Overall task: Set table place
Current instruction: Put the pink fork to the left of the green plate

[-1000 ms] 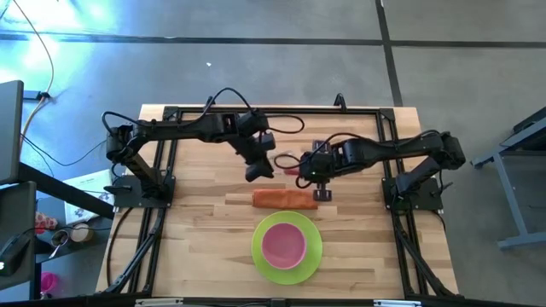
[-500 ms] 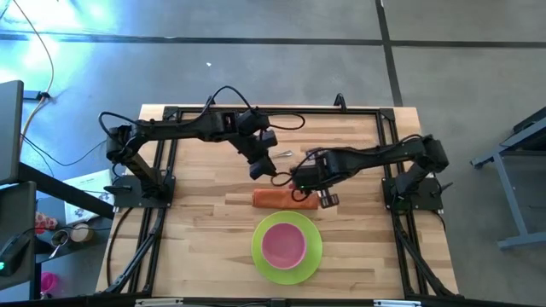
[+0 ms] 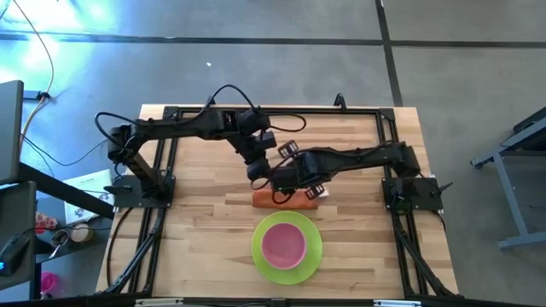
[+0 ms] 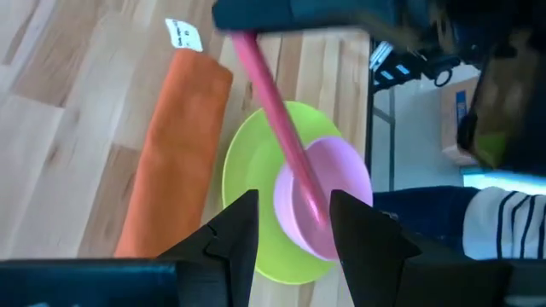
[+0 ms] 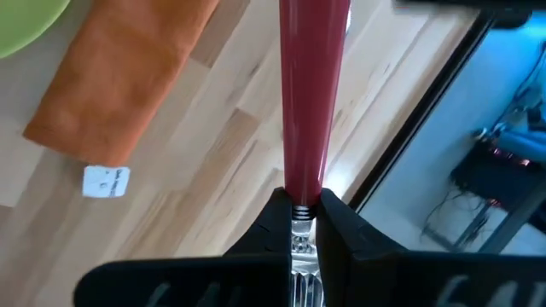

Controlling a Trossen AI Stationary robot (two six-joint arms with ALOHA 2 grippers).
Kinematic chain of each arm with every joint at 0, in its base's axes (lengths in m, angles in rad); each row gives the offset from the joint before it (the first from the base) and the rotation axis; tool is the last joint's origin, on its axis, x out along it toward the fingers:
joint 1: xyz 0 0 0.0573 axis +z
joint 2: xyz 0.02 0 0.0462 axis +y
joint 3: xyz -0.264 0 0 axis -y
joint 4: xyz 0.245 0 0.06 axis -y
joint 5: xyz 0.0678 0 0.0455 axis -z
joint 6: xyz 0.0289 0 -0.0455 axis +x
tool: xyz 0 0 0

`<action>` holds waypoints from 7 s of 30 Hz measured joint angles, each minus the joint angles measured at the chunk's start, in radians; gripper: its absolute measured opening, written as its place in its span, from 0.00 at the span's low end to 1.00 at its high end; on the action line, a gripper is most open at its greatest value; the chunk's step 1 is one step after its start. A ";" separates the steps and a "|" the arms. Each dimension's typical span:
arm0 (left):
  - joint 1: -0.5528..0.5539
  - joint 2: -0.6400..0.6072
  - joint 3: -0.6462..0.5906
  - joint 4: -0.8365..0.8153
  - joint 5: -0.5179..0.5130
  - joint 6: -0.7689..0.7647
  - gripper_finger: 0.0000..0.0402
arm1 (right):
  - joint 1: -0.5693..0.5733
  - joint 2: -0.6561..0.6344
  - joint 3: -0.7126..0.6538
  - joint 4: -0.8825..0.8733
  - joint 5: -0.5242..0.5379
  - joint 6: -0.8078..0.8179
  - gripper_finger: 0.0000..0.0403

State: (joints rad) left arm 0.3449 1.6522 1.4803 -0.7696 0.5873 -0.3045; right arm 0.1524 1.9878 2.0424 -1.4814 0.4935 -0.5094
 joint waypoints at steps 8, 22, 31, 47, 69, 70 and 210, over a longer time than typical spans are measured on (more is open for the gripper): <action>0.002 0.012 -0.002 0.000 0.013 0.001 0.34 | 0.006 0.048 0.038 -0.001 0.014 -0.048 0.00; -0.020 0.009 -0.002 0.090 -0.036 -0.018 0.34 | 0.029 0.048 0.038 -0.024 0.014 0.067 0.00; -0.018 0.009 -0.003 0.013 -0.026 0.017 0.34 | 0.053 0.014 0.036 -0.027 0.120 0.156 0.00; -0.018 0.015 -0.002 0.092 -0.039 -0.031 0.34 | 0.058 -0.030 0.036 0.051 0.110 0.061 0.00; -0.021 0.053 -0.002 0.085 -0.079 -0.034 0.04 | 0.058 -0.041 0.037 -0.016 0.068 0.222 0.12; -0.021 0.053 -0.001 0.073 -0.091 -0.040 0.04 | 0.059 -0.048 0.037 -0.035 0.061 0.263 0.15; -0.679 -0.225 -0.635 -0.230 -0.779 -1.374 0.01 | 0.010 -0.499 0.037 -0.068 0.235 0.653 0.31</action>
State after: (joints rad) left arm -0.3343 1.4268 0.8448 -0.9993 -0.1921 -1.6789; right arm 0.1619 1.4887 2.0792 -1.5497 0.7284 0.1436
